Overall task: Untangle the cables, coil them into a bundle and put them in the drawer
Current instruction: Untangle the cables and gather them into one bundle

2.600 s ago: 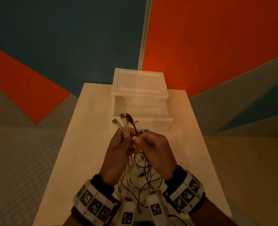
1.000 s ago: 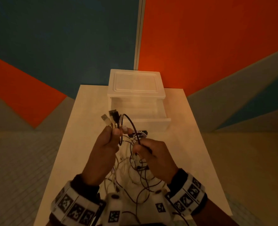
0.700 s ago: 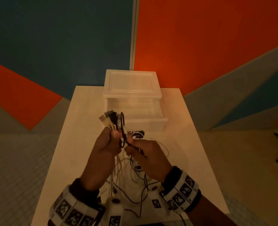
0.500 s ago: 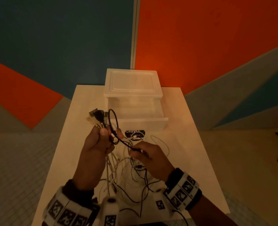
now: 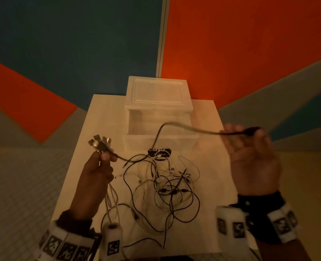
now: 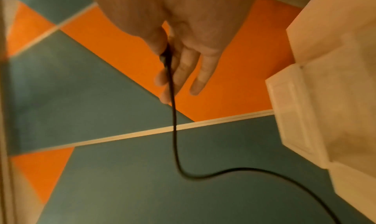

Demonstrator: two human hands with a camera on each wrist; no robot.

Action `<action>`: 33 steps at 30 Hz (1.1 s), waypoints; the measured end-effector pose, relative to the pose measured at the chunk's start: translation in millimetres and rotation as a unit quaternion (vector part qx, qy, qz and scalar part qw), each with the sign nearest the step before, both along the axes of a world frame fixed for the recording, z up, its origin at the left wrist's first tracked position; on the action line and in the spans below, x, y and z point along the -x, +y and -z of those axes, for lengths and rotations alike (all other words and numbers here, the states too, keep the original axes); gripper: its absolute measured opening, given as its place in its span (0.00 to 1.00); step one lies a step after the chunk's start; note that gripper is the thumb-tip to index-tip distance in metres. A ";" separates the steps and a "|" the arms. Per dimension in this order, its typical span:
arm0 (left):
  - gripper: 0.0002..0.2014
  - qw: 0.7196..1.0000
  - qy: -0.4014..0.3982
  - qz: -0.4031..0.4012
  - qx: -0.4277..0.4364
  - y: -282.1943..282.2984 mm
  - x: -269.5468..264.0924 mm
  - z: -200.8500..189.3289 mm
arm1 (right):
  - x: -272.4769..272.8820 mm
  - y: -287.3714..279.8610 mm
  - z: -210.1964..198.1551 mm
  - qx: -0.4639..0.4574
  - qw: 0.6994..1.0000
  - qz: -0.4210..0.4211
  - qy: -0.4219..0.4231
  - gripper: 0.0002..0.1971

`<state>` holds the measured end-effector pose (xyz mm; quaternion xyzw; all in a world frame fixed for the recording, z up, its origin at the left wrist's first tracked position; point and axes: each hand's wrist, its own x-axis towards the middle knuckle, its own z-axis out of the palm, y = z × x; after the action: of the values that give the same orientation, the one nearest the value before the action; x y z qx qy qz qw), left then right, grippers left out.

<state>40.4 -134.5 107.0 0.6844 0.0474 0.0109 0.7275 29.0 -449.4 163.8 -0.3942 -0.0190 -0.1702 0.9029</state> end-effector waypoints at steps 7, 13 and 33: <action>0.16 0.999 0.017 -0.028 -0.001 -7.1 2.6 -1.7 | 1.8 15.3 -39.4 0.148 0.982 0.062 0.102 0.06; 0.15 0.998 0.015 0.029 0.053 -33.6 10.5 -15.0 | 4.1 114.7 -7.2 0.284 0.939 -0.163 0.103 0.02; 0.16 0.986 0.014 0.080 0.143 -48.2 25.4 -15.3 | 5.3 164.7 30.7 0.378 0.897 -0.042 0.224 0.20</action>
<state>15.1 -182.7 122.3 0.5748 0.0038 -0.0636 0.8158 23.7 -284.7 133.1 -0.7323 0.1040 -0.0197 0.6727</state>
